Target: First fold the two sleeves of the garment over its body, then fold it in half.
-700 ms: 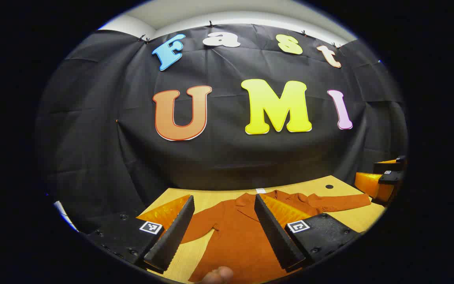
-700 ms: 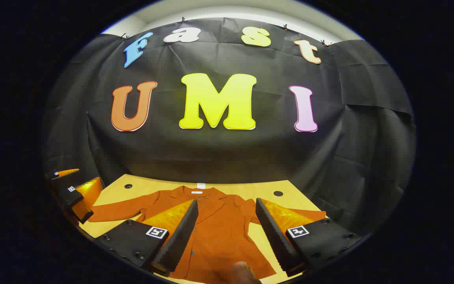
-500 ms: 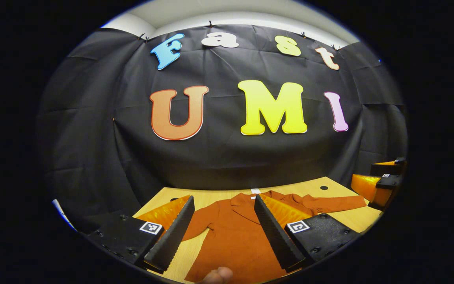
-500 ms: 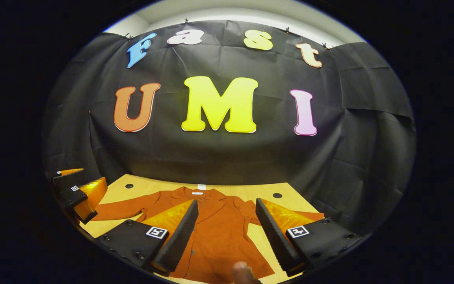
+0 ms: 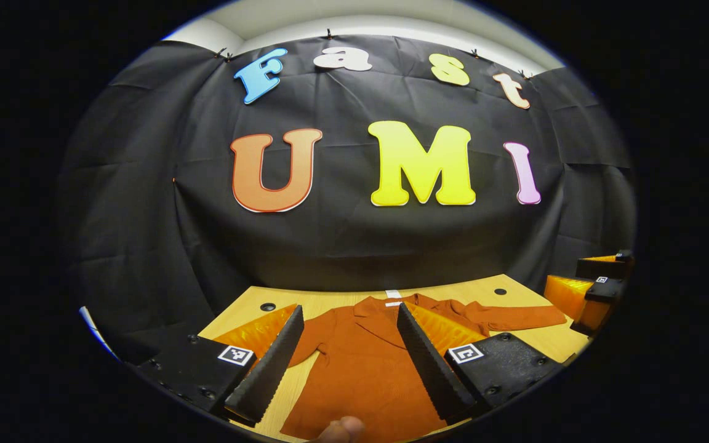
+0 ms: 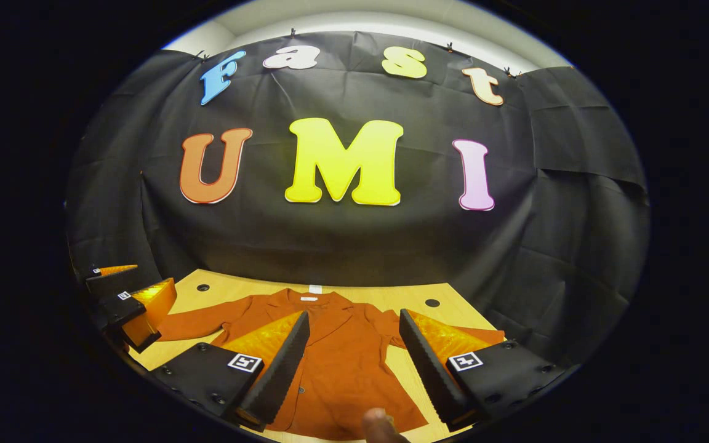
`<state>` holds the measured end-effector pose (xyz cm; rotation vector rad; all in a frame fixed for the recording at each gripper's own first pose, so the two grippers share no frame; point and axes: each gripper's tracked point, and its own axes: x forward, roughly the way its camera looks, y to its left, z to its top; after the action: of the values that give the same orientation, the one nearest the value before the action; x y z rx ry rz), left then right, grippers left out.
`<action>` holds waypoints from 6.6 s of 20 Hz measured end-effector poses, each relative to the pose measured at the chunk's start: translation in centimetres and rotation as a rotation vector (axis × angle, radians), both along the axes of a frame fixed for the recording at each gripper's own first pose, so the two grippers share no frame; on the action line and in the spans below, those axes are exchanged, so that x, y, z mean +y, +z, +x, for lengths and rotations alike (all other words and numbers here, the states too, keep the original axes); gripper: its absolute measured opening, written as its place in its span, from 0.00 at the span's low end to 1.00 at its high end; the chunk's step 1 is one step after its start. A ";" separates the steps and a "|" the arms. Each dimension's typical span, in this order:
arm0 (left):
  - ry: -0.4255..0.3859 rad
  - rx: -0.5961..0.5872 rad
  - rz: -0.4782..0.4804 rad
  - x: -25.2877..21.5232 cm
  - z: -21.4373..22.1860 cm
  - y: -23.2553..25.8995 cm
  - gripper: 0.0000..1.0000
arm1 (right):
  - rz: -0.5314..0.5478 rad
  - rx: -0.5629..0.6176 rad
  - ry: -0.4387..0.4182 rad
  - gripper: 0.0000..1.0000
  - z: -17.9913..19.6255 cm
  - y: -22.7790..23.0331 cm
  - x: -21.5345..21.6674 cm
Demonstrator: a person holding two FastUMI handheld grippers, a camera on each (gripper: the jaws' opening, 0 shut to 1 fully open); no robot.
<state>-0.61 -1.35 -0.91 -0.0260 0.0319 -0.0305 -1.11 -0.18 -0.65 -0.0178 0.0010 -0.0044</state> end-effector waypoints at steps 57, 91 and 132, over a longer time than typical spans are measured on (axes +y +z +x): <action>0.222 0.553 -0.045 -12.3 -6.4 -14.8 0.98 | 0.476 0.907 -0.268 0.94 20.7 -23.9 -41.7; 0.206 0.530 -0.074 2.2 -6.0 -15.9 0.98 | 0.437 0.972 -0.274 0.03 22.9 -13.8 -31.9; 0.326 0.659 -0.239 23.9 -9.8 -25.9 0.98 | 0.240 1.094 0.277 0.62 26.0 -17.8 32.6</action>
<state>-10.38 22.60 -26.83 -0.2796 0.6820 0.3020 24.90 32.43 -18.41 0.2212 1.0926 0.2833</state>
